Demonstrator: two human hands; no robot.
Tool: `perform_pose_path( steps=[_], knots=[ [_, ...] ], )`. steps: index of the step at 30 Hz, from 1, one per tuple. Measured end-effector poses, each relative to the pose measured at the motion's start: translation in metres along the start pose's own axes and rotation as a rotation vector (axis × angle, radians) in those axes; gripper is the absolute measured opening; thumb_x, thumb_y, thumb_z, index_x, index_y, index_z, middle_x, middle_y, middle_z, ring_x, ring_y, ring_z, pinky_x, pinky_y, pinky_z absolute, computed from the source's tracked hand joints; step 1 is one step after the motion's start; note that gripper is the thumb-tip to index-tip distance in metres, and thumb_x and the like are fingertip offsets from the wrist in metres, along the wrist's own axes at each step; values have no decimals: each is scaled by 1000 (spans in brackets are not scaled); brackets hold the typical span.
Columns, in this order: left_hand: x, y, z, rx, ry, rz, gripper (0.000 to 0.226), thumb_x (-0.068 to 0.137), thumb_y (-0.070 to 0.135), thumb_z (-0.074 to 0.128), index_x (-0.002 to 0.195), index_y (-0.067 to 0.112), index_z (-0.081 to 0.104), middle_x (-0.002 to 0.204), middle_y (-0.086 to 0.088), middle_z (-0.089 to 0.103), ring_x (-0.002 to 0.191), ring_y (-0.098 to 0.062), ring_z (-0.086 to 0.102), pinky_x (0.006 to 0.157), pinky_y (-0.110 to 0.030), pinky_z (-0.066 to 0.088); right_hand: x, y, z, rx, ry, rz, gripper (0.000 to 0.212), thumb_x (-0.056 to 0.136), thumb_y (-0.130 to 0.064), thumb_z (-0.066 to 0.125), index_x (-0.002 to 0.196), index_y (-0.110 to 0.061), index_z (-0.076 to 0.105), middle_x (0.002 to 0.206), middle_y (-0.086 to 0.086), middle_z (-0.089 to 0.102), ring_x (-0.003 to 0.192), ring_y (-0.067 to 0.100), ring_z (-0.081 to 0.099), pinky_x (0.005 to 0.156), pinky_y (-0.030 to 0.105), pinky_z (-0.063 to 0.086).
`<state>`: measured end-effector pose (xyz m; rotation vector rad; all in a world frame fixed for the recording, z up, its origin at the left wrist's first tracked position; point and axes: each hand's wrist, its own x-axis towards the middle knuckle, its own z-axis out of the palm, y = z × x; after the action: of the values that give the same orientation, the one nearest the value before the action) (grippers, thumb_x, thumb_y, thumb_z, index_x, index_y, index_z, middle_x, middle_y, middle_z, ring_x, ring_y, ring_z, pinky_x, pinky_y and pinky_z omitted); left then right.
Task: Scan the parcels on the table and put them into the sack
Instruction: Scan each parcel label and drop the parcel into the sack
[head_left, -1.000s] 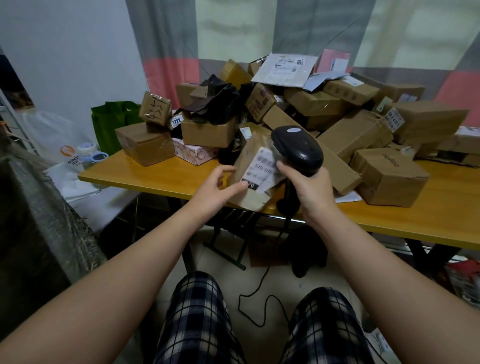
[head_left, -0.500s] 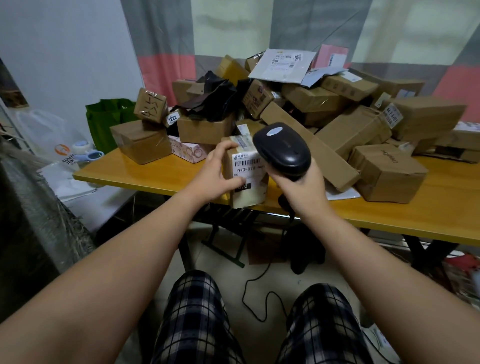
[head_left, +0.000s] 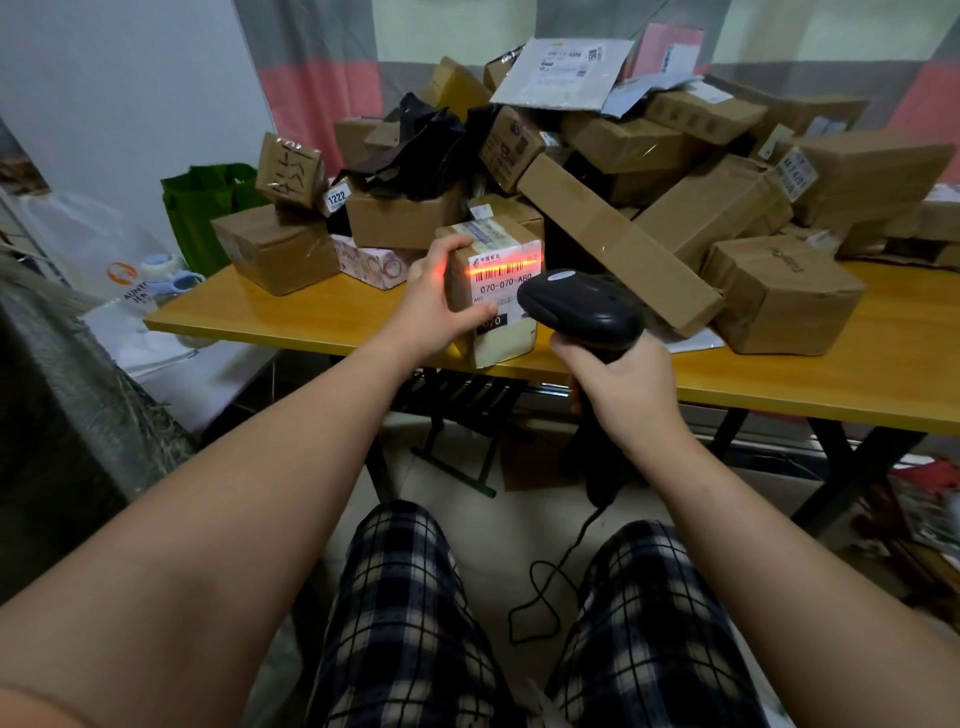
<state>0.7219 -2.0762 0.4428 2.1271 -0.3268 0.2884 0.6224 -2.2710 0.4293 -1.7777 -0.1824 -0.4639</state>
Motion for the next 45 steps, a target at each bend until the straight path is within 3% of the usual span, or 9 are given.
perform_pose_path(
  steps=[14,21,28,30,32,35,38,42,45],
  knots=[
    [2,3,-6,80,82,99,72,73,25,82,129,28,37,133,-7,32,119,-14,35,103,-22,31,1,2,-2,65,-100,9,8,83,-20,72,86,-18,65,57,-4,60,54,13,59,54,28,49],
    [-99,-19,-76,242,475,47,69,65,59,67,124,45,36,134,-4,39,129,-24,39,103,-58,35,-5,0,64,120,-305,-28,22,79,-15,76,81,-33,64,63,-19,67,61,-4,62,57,10,45],
    [-218,-99,-146,408,668,-321,74,60,66,61,125,41,34,139,-11,39,132,-25,36,107,-56,29,-34,2,203,121,-689,-28,26,74,-21,81,78,-39,63,64,-26,65,63,-9,62,56,7,44],
    [-248,-121,-160,402,726,-392,74,61,63,65,124,39,35,138,-11,38,131,-22,37,108,-48,32,-46,0,240,107,-767,-33,22,72,-28,82,78,-40,64,75,-20,70,75,-6,65,64,13,49],
    [-277,-142,-174,380,786,-461,75,63,56,73,125,38,35,140,-10,34,127,-13,37,108,-26,32,-59,3,271,82,-827,-46,22,71,-35,80,83,-41,63,86,-12,71,88,9,68,73,26,52],
    [-316,-173,-193,384,869,-591,77,64,43,79,126,37,34,140,-6,29,123,-10,38,97,-2,24,-75,15,308,38,-911,-12,19,71,-40,77,80,-42,60,77,-20,67,80,0,66,66,16,49],
    [-343,-208,-195,432,823,-777,77,63,36,83,123,31,35,136,-8,30,121,-21,43,96,-15,32,-90,31,332,-4,-970,17,18,72,-43,76,81,-41,60,78,-17,67,77,-8,62,58,6,43],
    [-350,-250,-181,410,584,-1009,73,66,40,82,122,31,37,133,-10,33,118,-34,48,96,-39,44,-105,51,351,-81,-1089,75,34,75,-47,74,103,-30,63,96,-8,69,91,6,63,77,28,54],
    [-344,-276,-165,480,384,-1081,77,67,48,80,128,27,37,129,-12,36,116,-36,47,98,-45,44,-108,62,356,-145,-1080,96,28,76,-47,74,97,-34,61,89,-14,67,87,6,63,72,28,53]
  ],
)
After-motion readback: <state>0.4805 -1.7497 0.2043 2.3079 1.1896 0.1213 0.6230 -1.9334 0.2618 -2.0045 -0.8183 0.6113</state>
